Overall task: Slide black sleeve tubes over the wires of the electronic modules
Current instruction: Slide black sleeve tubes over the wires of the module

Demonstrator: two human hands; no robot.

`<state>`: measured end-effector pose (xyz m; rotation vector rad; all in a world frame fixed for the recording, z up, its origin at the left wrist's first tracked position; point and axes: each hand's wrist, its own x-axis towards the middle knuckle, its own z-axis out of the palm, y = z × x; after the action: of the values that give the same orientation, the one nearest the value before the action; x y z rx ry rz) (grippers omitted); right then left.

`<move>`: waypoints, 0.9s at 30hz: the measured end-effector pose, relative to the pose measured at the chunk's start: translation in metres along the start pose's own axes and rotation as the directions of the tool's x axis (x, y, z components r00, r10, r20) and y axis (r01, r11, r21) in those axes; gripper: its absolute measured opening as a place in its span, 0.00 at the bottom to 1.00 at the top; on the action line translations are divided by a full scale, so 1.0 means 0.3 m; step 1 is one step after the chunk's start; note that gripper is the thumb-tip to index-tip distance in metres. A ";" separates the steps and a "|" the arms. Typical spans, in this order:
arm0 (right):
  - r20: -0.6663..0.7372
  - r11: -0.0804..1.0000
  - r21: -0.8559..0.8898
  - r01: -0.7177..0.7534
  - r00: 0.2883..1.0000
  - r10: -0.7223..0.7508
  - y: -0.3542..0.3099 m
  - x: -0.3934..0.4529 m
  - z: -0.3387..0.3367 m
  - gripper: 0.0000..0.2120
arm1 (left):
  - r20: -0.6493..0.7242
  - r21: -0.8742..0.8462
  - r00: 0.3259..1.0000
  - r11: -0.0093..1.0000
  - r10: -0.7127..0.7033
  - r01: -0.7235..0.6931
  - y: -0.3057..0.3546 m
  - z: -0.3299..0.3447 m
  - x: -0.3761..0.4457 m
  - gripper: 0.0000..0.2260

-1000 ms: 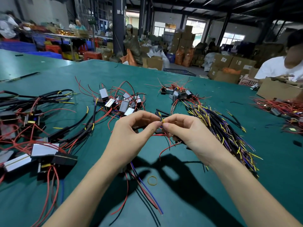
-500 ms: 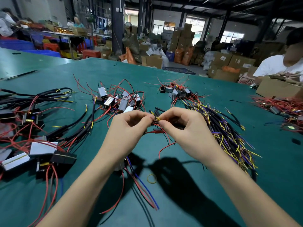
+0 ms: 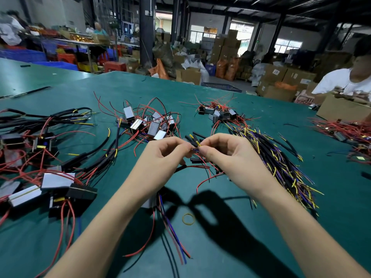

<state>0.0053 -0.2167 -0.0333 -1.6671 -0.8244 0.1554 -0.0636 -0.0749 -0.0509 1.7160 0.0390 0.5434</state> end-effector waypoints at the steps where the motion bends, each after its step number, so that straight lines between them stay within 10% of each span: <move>1: -0.003 1.000 0.001 -0.001 1.000 0.001 0.000 0.000 0.001 0.07 | -0.006 0.016 1.000 1.000 -0.014 0.014 -0.006 0.001 0.001 0.09; 16: 0.040 0.953 -0.277 0.119 0.993 -0.113 0.036 0.004 -0.003 0.03 | -0.040 0.081 0.999 0.997 0.000 0.003 -0.044 0.010 0.009 0.06; 27: -0.056 0.989 0.136 -0.059 0.996 0.067 0.057 0.016 -0.014 0.07 | 0.145 -0.083 0.983 0.988 -0.117 0.130 -0.048 -0.013 0.015 0.04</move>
<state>0.0185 -0.2181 -0.0461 -1.5639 -0.7006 0.1994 -0.0572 -0.0665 -0.0624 1.6456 0.0198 0.3274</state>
